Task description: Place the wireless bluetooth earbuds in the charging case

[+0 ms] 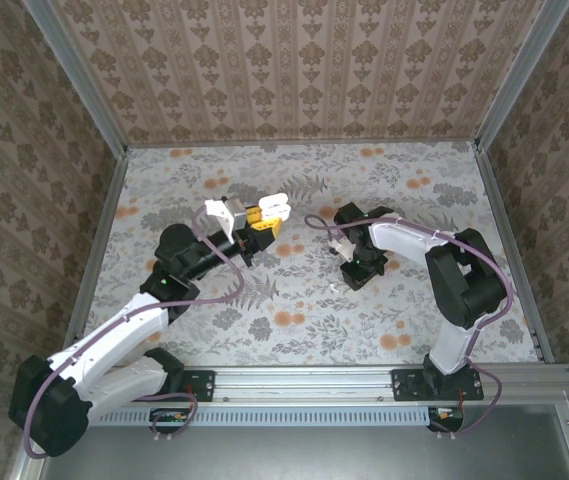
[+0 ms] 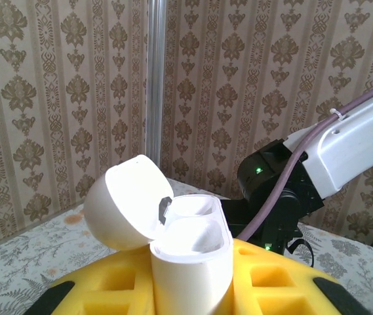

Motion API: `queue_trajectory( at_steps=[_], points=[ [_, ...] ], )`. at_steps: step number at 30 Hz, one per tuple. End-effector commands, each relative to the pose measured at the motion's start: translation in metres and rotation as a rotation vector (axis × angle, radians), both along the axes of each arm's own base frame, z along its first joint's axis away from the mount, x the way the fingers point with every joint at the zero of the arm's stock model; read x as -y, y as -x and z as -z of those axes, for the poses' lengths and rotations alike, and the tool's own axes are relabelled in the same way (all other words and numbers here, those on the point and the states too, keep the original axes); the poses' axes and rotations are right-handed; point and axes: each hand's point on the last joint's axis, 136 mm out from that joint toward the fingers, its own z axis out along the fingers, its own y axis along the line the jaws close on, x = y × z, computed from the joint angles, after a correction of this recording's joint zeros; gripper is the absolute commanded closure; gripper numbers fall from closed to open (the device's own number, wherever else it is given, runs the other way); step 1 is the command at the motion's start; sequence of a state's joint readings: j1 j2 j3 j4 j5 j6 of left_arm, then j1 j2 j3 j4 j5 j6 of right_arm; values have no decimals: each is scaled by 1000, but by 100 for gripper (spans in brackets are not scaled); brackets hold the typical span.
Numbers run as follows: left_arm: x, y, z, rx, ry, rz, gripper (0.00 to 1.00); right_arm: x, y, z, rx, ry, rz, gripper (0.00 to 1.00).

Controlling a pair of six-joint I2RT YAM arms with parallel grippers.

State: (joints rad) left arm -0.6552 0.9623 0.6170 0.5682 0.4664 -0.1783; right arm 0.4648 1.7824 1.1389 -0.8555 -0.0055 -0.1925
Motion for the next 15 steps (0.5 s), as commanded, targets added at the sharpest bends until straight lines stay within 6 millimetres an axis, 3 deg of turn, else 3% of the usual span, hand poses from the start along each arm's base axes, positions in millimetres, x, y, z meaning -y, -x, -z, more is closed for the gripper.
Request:
queue_trajectory(
  at_steps=[1,3,6,8,11,15],
  points=[
    [-5,5,-12,58,15,-16,75,1,-7,-12,47,5,-1,62],
    [-7,6,-13,62,16,-24,75,5,-3,-15,65,35,32,57],
    [-8,7,-14,68,11,-26,75,6,-2,-28,79,-7,218,55],
    [-9,7,-14,72,6,-28,76,11,-6,-37,101,-29,454,48],
    [-9,6,-13,75,5,-33,75,18,0,-36,64,-60,836,47],
    [-8,6,-12,79,2,-28,76,8,5,-25,94,-182,1141,47]
  ],
)
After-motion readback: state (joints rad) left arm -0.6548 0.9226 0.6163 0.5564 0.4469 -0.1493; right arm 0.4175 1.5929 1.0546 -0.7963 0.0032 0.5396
